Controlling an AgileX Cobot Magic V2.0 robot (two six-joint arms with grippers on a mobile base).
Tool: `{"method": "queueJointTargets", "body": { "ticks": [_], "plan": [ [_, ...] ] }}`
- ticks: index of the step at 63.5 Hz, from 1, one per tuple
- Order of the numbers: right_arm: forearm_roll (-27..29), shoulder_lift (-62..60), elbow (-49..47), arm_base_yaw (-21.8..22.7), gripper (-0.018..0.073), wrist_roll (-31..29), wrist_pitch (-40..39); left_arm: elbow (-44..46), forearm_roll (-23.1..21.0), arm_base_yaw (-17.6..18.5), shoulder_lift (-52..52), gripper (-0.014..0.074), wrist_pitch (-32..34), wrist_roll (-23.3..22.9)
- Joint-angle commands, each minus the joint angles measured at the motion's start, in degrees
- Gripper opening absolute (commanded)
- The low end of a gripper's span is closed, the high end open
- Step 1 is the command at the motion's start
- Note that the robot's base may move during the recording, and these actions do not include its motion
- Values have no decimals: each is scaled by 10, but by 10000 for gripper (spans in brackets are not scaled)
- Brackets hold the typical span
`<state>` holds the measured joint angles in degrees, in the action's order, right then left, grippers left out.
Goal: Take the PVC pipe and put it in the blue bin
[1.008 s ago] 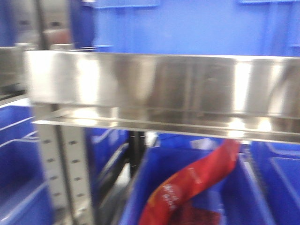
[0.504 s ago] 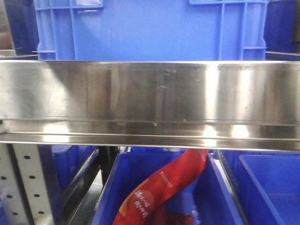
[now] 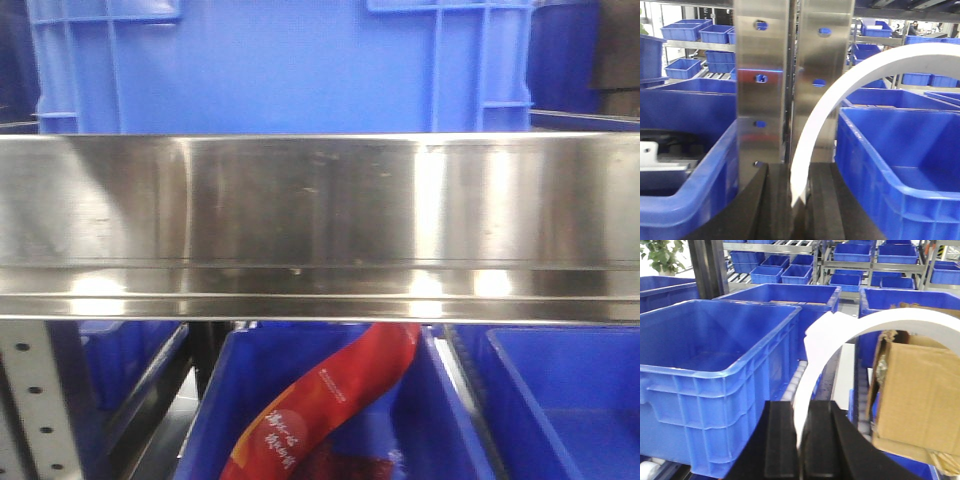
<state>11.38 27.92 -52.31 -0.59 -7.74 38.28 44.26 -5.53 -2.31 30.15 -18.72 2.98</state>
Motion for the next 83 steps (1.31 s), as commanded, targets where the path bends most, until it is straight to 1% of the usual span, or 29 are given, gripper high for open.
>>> {"method": "queueJointTargets", "body": {
  "ticks": [1,83],
  "plan": [
    [-2,-2,-3,0,-169,-1,-14,0,-3,3,-3,-111,16,0],
    [-2,-2,-3,0,-169,-1,-14,0,-3,3,-3,-111,16,0]
  ]
}}
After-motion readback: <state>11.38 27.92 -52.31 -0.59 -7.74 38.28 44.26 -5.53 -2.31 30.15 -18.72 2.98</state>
